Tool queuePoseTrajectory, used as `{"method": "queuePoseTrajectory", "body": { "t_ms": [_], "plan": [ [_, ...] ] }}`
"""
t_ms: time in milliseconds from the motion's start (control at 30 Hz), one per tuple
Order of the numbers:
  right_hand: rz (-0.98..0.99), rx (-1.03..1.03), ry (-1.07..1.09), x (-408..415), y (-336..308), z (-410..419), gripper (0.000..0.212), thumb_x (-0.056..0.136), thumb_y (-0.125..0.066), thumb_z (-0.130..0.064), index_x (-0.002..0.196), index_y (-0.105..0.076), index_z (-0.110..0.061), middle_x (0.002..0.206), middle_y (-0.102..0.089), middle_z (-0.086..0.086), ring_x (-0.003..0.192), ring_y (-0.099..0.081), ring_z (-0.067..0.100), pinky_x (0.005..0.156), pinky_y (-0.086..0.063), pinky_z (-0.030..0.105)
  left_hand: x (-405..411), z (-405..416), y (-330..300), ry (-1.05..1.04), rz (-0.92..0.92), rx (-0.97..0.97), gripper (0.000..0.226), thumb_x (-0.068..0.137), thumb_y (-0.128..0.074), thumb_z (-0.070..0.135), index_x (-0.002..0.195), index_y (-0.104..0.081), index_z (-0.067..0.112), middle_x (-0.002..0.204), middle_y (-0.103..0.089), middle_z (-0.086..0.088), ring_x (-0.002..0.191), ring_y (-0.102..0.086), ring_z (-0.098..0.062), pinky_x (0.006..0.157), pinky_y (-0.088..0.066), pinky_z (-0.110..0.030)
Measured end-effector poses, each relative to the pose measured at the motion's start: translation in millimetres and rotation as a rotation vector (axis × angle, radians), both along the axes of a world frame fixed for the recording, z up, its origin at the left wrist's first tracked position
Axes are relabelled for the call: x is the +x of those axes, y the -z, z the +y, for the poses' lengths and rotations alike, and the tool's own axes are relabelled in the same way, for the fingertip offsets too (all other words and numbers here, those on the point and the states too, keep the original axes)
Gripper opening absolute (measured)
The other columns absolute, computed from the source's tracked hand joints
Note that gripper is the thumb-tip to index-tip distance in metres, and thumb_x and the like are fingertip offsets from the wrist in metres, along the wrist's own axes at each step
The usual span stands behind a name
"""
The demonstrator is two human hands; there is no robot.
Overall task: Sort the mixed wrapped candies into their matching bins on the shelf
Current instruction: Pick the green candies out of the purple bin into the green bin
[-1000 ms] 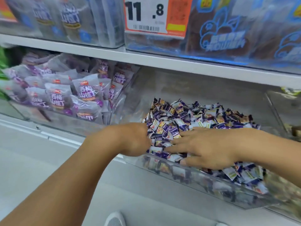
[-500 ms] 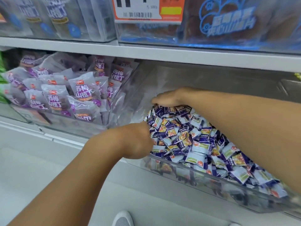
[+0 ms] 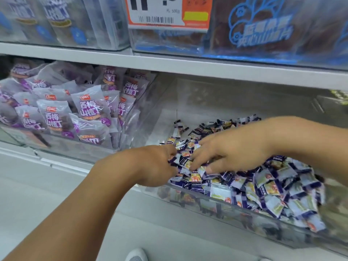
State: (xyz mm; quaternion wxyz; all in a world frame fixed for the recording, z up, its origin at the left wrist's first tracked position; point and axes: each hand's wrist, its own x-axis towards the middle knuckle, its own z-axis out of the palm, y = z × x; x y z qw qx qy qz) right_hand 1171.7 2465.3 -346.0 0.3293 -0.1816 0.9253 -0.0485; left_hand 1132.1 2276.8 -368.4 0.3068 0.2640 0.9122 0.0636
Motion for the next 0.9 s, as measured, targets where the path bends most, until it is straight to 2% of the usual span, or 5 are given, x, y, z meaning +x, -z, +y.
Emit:
{"method": "queuePoseTrajectory", "body": {
  "t_ms": [133, 400, 533, 733, 900],
  "plan": [
    [0.176, 0.103, -0.049, 35, 6, 16, 0.044, 0.102, -0.041, -0.050, 0.146, -0.036, -0.052, 0.152, -0.040, -0.022, 0.147, -0.024, 0.010, 0.119, -0.027, 0.039, 3, -1, 0, 0.041, 0.032, -0.027, 0.041, 0.101, -0.044, 0.045, 0.138, -0.047, 0.028, 0.133, -0.051, 0.003, 0.114, -0.051, -0.019, 0.088, -0.036, -0.025],
    [0.474, -0.193, 0.059, 48, -14, 43, 0.019, 0.086, -0.073, -0.040, 0.105, -0.072, -0.042, 0.113, -0.066, -0.025, 0.105, -0.061, -0.005, 0.092, -0.048, 0.024, 3, -8, 8, 0.079, 0.189, 0.165, 0.032, 0.094, -0.056, 0.049, 0.118, -0.059, 0.028, 0.125, -0.044, 0.008, 0.107, -0.053, -0.015, 0.095, -0.043, -0.032],
    [0.118, -0.147, 0.165, 51, -11, 37, 0.019, 0.091, -0.071, -0.024, 0.102, -0.076, -0.037, 0.076, -0.071, -0.024, 0.070, -0.065, -0.003, 0.064, -0.045, 0.012, 1, -4, 5, 0.066, 0.186, 0.256, 0.037, 0.092, -0.062, 0.042, 0.127, -0.054, 0.031, 0.116, -0.060, 0.010, 0.101, -0.059, -0.010, 0.086, -0.047, -0.027],
    [0.083, 0.221, 0.084, 10, 2, 8, 0.046, 0.102, -0.047, -0.019, 0.143, -0.049, -0.038, 0.142, -0.052, -0.009, 0.119, -0.052, 0.015, 0.099, -0.042, 0.029, 0, 11, 12, 0.084, 0.161, 0.172, 0.067, 0.084, -0.069, 0.052, 0.141, -0.040, 0.034, 0.123, -0.057, 0.006, 0.100, -0.056, -0.016, 0.096, -0.047, -0.033],
    [0.224, 0.150, 0.167, -18, 16, 7, 0.059, 0.101, -0.043, -0.011, 0.152, -0.032, -0.039, 0.157, -0.037, 0.000, 0.135, -0.044, 0.025, 0.110, -0.039, 0.041, -2, 21, 13, 0.065, 0.211, 0.117, 0.074, 0.079, -0.069, 0.059, 0.140, -0.041, 0.027, 0.131, -0.057, 0.002, 0.106, -0.056, -0.019, 0.095, -0.046, -0.032]
  ]
}}
